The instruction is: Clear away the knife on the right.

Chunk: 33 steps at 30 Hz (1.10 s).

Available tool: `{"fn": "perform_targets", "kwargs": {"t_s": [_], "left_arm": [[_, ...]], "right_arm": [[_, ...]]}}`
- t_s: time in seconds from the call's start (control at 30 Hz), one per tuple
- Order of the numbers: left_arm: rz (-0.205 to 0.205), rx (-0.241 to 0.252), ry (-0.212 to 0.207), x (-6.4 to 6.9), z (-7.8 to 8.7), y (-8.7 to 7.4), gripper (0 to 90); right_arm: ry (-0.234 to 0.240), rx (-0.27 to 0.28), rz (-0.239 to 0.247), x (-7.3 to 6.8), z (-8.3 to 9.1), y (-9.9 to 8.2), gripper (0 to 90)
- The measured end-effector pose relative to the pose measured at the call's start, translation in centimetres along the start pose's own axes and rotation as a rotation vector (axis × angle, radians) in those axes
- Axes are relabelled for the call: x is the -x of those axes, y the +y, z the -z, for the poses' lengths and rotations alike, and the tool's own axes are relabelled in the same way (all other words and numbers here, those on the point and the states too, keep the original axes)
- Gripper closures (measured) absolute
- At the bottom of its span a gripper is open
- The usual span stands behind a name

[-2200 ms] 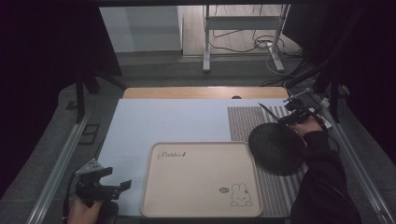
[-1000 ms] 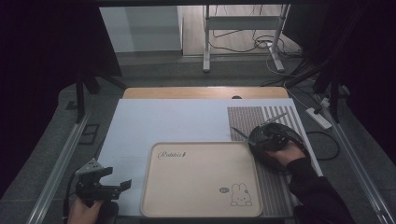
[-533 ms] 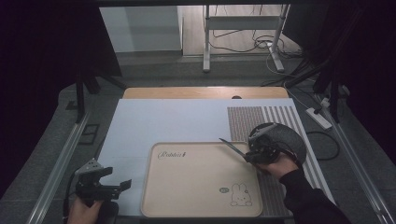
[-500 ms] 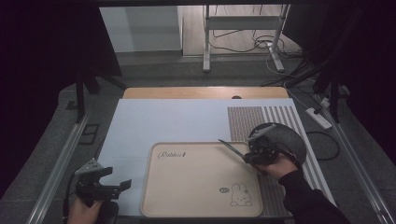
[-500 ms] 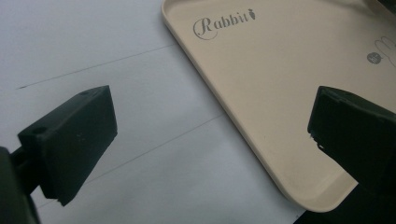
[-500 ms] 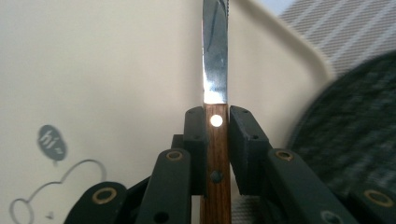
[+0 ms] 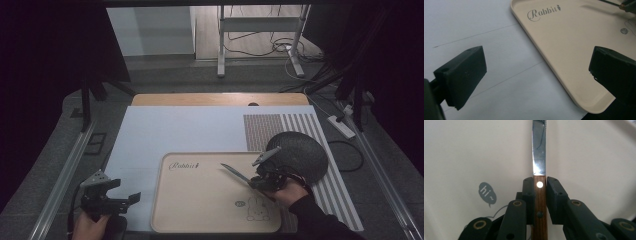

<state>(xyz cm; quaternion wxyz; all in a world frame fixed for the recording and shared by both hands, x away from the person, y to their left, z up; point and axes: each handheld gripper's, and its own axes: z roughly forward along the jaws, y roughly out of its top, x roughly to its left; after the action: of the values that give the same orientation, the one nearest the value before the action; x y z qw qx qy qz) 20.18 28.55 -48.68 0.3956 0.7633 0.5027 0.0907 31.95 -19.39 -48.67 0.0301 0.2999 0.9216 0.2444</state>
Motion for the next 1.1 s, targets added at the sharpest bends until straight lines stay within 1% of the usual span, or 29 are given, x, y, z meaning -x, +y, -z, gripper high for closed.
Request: {"fn": "perform_targets", "kwargs": {"t_s": [0.23, 0.3, 0.37, 0.43, 0.47, 0.5, 0.53, 0.57, 0.6, 0.67, 0.7, 0.77, 0.8, 0.83, 0.87, 0.9, 0.93, 0.97, 1.0, 1.07, 1.1], "left_arm": [[-0.001, -0.001, 0.0, 0.0, 0.0, 0.0, 1.5], [-0.002, -0.001, 0.0, 0.0, 0.0, 0.0, 1.5], [-0.002, -0.001, 0.0, 0.0, 0.0, 0.0, 1.5], [-0.001, 0.0, 0.0, 0.0, 0.0, 0.0, 1.5], [-0.001, 0.0, 0.0, 0.0, 0.0, 0.0, 1.5], [-0.002, -0.001, 0.0, 0.0, 0.0, 0.0, 1.5], [-0.003, -0.001, 0.001, 0.0, 0.0, 0.0, 1.5], [-0.003, -0.001, 0.001, 0.0, -0.1, 0.0, 1.5], [-0.003, -0.003, 0.002, 0.0, 0.0, 0.0, 1.5], [-0.004, -0.004, 0.002, 0.1, -0.1, 0.0, 1.5], [-0.004, -0.004, 0.002, 0.1, -0.1, 0.0, 1.5], [-0.004, -0.004, 0.003, 0.1, -0.1, 0.0, 1.6], [-0.004, -0.005, 0.003, 0.1, -0.1, 0.0, 1.6], [-0.004, -0.004, 0.003, 0.1, -0.1, 0.0, 1.6], [-0.004, -0.004, 0.003, 0.1, -0.1, 0.0, 1.6], [-0.006, -0.005, 0.003, 0.1, -0.1, 0.0, 1.6], [-0.006, -0.003, 0.004, 0.1, -0.1, 0.0, 1.7], [-0.006, -0.003, 0.004, 0.1, -0.1, 0.0, 1.7], [-0.004, -0.003, 0.004, 0.1, -0.1, 0.0, 1.7], [-0.007, -0.005, 0.005, 0.1, -0.1, 0.0, 1.7], [-0.008, -0.005, 0.005, 0.1, -0.1, 0.0, 1.8]], "right_arm": [[-0.002, -0.049, 0.018, -0.8, -1.0, -0.4, 76.8], [0.007, -0.062, 0.02, -0.8, -1.2, -0.4, 76.0], [0.016, -0.05, 0.015, -0.7, -0.9, -0.4, 70.3], [0.016, -0.025, 0.008, -0.6, -0.4, -0.2, 68.4], [0.016, -0.025, 0.008, -0.6, -0.4, -0.2, 68.4], [0.013, -0.008, 0.019, -0.8, 0.1, 0.2, 74.7], [0.02, -0.011, 0.029, -0.9, 0.2, 0.3, 79.4], [0.03, -0.012, 0.053, -1.2, 0.1, 0.6, 85.2], [0.033, -0.018, 0.064, -1.4, 0.0, 0.7, 88.9], [0.045, -0.045, 0.114, -2.1, -0.6, 1.3, 89.4], [0.05, -0.049, 0.126, -2.4, -0.9, 1.4, 89.4], [0.056, -0.068, 0.175, -2.8, -1.7, 1.8, 89.4], [0.052, -0.08, 0.192, -2.9, -2.1, 2.0, 89.3], [0.047, -0.08, 0.196, -2.8, -2.4, 2.1, 89.3], [0.047, -0.08, 0.196, -2.8, -2.4, 2.1, 89.3], [0.032, -0.091, 0.187, -2.3, -2.8, 2.1, 89.4], [0.033, -0.092, 0.176, -2.0, -2.8, 2.0, 89.4], [0.033, -0.092, 0.176, -2.0, -2.8, 2.0, 89.4], [0.027, -0.089, 0.154, -1.5, -2.6, 1.8, 89.4], [0.003, -0.09, 0.141, -0.9, -2.3, 1.5, 89.4], [0.003, -0.09, 0.127, -0.6, -2.2, 1.4, 89.4]]}}
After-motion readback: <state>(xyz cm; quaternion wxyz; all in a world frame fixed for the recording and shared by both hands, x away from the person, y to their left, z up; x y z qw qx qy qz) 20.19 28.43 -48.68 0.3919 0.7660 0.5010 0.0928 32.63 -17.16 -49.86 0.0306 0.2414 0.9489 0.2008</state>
